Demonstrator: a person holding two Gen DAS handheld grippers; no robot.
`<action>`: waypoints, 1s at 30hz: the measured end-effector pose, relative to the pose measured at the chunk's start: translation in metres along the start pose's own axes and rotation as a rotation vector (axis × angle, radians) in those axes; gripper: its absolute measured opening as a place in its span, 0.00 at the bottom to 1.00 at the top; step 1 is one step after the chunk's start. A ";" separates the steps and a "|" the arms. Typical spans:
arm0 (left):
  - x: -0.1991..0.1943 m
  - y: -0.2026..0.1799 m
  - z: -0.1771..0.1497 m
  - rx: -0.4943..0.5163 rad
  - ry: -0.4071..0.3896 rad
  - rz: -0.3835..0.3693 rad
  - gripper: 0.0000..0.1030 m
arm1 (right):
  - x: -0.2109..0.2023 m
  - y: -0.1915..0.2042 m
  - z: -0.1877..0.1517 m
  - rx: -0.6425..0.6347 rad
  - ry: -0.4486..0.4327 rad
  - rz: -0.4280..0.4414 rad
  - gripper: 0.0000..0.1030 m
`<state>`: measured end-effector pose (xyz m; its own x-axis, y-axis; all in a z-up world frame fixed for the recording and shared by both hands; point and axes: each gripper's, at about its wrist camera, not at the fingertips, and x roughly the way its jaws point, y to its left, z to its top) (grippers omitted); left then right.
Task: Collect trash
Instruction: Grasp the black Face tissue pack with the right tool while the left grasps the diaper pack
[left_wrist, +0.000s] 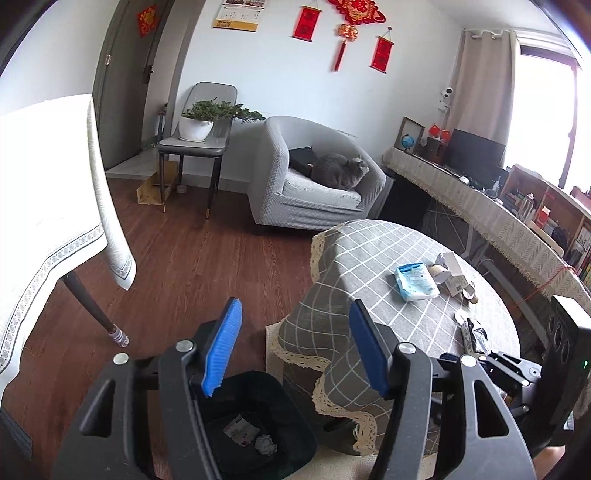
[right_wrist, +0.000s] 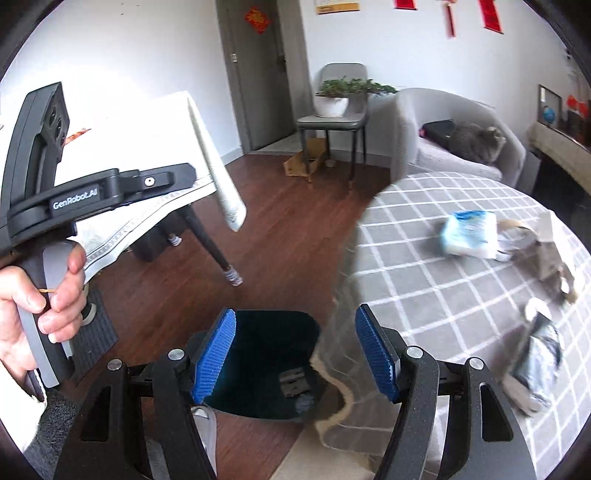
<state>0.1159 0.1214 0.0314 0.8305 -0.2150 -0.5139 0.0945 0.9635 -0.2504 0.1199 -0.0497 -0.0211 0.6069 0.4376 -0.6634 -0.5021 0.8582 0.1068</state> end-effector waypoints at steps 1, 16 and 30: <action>0.001 -0.005 0.000 0.007 -0.003 0.001 0.64 | -0.004 -0.008 -0.002 0.014 -0.004 -0.017 0.66; 0.024 -0.062 -0.008 0.066 0.046 -0.061 0.68 | -0.049 -0.106 -0.043 0.232 -0.074 -0.313 0.75; 0.047 -0.093 -0.012 0.083 0.083 -0.099 0.69 | -0.041 -0.137 -0.061 0.431 -0.081 -0.395 0.79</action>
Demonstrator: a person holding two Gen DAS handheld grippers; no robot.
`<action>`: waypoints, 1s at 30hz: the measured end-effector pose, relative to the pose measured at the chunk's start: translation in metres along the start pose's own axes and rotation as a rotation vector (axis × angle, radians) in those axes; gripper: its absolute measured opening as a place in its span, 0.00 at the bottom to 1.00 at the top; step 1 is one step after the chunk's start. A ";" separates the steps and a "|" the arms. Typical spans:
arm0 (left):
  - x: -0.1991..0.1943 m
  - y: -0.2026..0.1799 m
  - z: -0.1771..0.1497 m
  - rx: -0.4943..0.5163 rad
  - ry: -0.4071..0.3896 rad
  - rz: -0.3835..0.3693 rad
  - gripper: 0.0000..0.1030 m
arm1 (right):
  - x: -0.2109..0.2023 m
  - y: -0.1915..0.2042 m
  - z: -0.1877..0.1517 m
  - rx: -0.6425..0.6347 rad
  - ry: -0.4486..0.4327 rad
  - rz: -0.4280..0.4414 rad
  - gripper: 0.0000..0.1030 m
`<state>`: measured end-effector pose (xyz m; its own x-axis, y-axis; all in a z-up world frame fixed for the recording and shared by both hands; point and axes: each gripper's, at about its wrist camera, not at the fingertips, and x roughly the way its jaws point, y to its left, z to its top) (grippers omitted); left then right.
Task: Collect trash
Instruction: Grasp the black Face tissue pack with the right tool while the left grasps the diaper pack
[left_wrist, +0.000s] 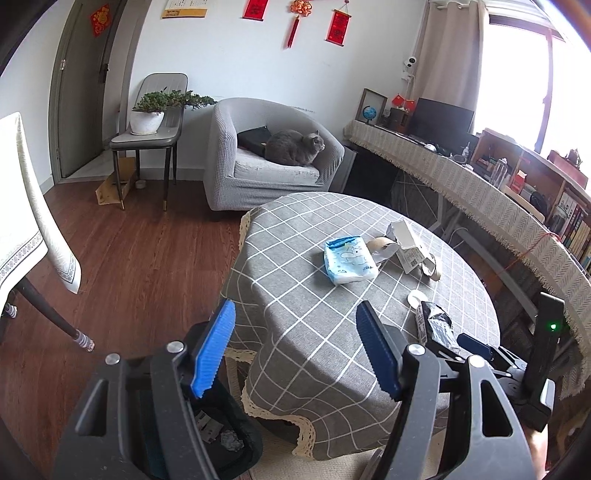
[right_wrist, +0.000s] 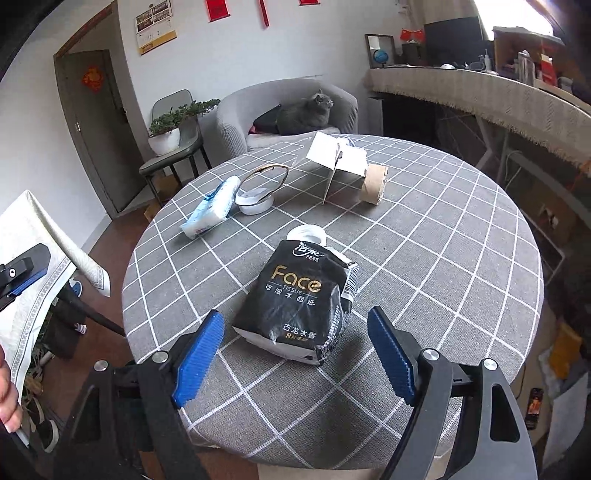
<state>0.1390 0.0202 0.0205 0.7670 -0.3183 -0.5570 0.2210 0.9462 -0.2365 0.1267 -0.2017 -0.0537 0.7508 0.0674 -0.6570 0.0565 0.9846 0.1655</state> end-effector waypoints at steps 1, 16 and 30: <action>0.003 -0.001 0.001 -0.005 0.003 -0.002 0.69 | 0.004 0.001 0.000 0.004 0.002 -0.007 0.79; 0.051 -0.034 0.008 0.025 0.041 -0.028 0.78 | 0.016 -0.012 0.012 -0.047 -0.027 0.024 0.62; 0.113 -0.052 0.017 -0.002 0.083 -0.051 0.78 | -0.002 -0.045 0.052 -0.067 -0.086 0.155 0.59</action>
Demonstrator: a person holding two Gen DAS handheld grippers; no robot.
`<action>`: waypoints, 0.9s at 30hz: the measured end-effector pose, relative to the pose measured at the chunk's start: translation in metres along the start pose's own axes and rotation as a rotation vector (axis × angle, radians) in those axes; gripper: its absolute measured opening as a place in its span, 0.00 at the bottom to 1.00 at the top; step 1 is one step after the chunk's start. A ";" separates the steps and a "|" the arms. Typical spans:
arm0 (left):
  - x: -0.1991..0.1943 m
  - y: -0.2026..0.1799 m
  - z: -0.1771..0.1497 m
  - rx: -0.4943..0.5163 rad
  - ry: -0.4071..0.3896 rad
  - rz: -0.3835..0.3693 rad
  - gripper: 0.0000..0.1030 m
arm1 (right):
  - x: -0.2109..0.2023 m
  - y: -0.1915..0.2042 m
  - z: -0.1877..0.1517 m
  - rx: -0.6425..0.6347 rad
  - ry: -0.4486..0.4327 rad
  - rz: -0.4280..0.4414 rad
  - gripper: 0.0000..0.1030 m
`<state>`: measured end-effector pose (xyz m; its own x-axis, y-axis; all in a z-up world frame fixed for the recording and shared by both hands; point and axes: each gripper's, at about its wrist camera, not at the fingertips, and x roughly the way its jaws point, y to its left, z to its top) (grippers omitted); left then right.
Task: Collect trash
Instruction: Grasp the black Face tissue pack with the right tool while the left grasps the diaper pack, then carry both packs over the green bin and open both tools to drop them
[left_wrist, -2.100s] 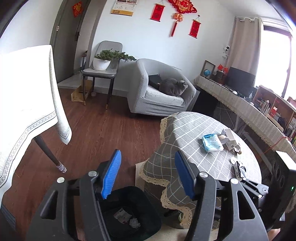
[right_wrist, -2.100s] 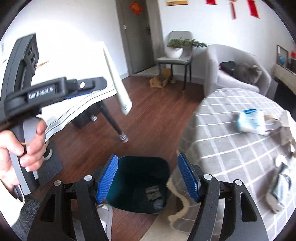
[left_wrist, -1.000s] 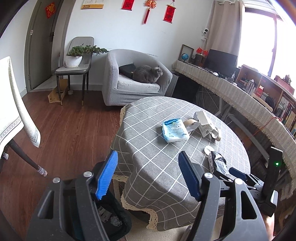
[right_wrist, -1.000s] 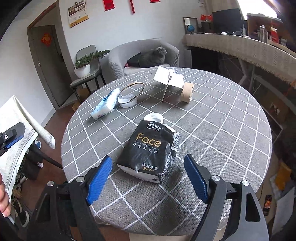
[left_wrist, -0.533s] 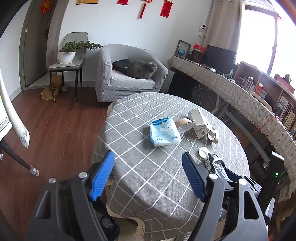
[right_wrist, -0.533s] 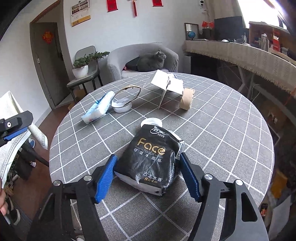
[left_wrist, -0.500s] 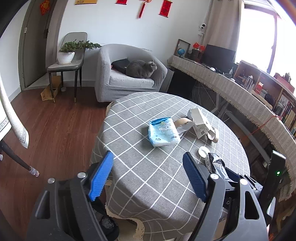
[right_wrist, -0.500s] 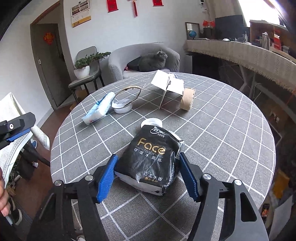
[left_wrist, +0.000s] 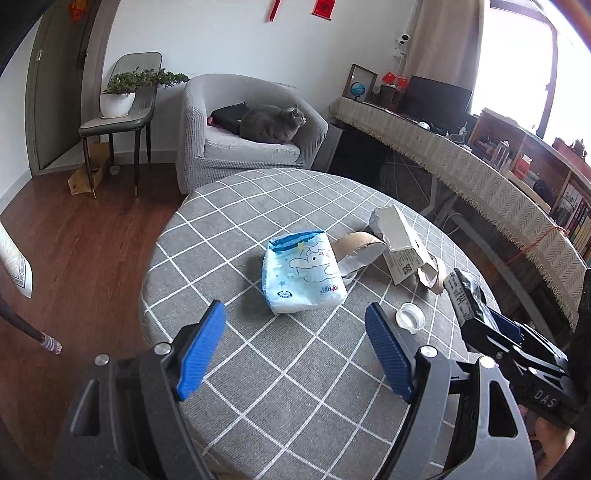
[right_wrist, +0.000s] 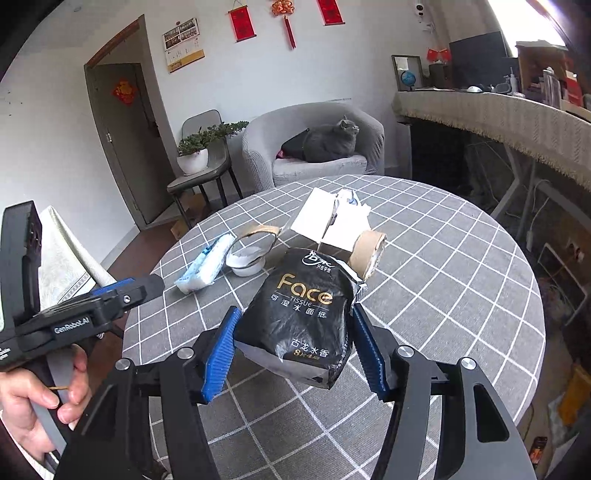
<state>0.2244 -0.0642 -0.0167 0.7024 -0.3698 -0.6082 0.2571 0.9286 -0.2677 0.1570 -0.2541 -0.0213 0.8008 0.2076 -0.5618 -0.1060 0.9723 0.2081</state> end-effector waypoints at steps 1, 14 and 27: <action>0.005 0.000 0.002 -0.009 0.005 -0.005 0.78 | 0.002 -0.002 0.003 -0.006 -0.004 0.014 0.59; 0.051 0.003 0.018 -0.046 0.096 -0.040 0.75 | 0.020 -0.027 0.033 -0.029 0.005 0.096 0.59; 0.058 0.007 0.022 -0.037 0.086 -0.086 0.54 | 0.040 -0.019 0.040 -0.047 0.040 0.130 0.59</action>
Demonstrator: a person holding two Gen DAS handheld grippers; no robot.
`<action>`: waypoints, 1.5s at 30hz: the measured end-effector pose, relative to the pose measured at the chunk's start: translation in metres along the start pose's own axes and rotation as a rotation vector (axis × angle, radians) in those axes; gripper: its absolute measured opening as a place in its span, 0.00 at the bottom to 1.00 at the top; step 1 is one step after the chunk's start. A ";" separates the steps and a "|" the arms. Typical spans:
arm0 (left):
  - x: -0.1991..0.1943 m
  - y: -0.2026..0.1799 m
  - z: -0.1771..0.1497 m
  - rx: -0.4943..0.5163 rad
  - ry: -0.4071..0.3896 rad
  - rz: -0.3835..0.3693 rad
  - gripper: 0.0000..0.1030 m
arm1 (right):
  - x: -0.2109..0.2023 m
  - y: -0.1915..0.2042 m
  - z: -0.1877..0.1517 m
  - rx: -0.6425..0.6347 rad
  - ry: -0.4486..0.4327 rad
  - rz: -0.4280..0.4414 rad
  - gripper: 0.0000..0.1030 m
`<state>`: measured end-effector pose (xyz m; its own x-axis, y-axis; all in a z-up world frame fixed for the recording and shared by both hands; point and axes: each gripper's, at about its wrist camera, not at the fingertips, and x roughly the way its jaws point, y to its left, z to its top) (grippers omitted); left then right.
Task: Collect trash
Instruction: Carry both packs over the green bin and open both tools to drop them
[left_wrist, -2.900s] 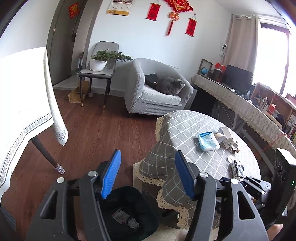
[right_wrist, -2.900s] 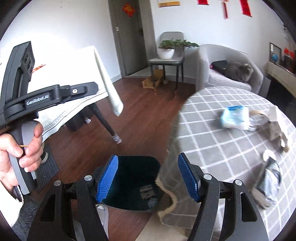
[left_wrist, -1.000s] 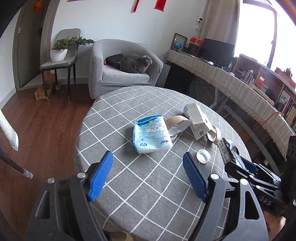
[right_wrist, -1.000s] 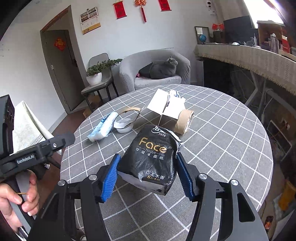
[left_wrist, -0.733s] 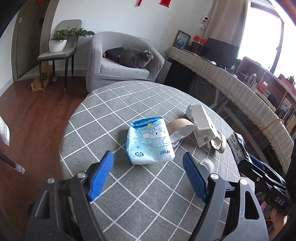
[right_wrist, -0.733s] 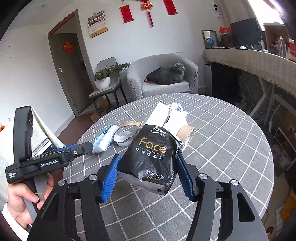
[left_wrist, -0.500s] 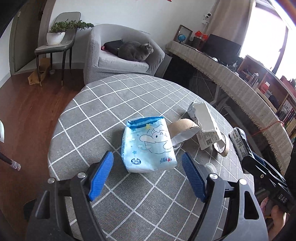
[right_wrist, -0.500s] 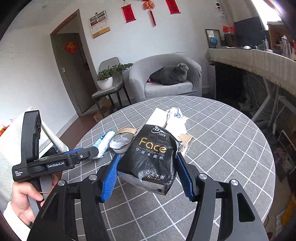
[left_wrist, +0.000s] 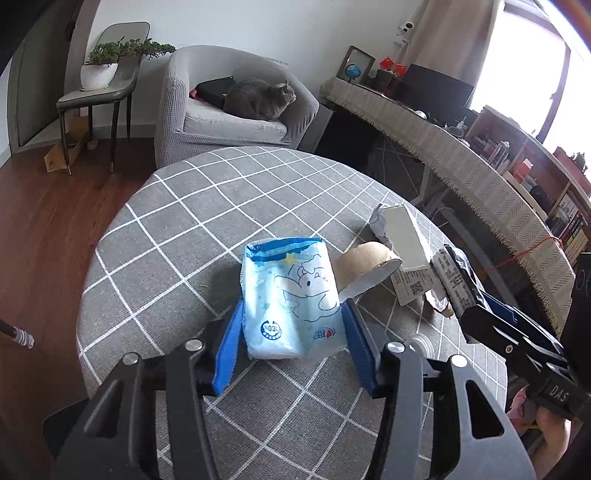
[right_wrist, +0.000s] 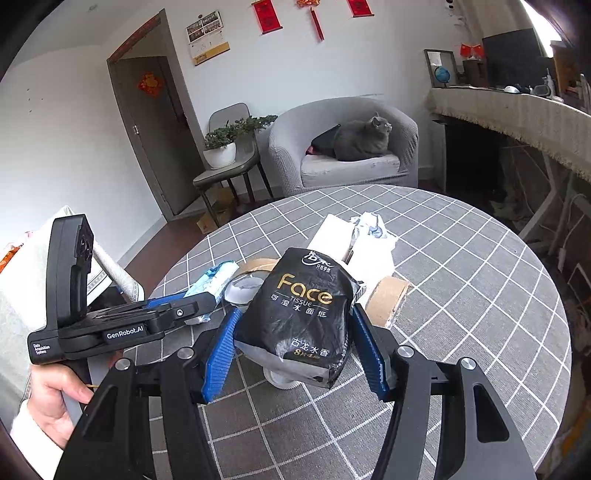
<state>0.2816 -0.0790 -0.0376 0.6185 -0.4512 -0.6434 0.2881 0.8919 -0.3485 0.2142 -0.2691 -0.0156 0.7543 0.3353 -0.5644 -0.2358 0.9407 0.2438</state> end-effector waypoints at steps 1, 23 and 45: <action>-0.001 -0.001 -0.001 0.001 0.001 -0.001 0.53 | 0.001 0.002 0.000 -0.003 0.002 0.000 0.59; -0.072 0.024 -0.026 0.013 -0.022 0.046 0.54 | -0.009 0.063 -0.013 -0.025 -0.006 0.049 0.59; -0.153 0.092 -0.079 0.015 -0.010 0.137 0.54 | -0.006 0.164 -0.047 -0.090 0.023 0.138 0.59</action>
<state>0.1558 0.0692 -0.0251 0.6597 -0.3252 -0.6776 0.2117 0.9454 -0.2476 0.1421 -0.1147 -0.0089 0.6973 0.4617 -0.5483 -0.3910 0.8861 0.2488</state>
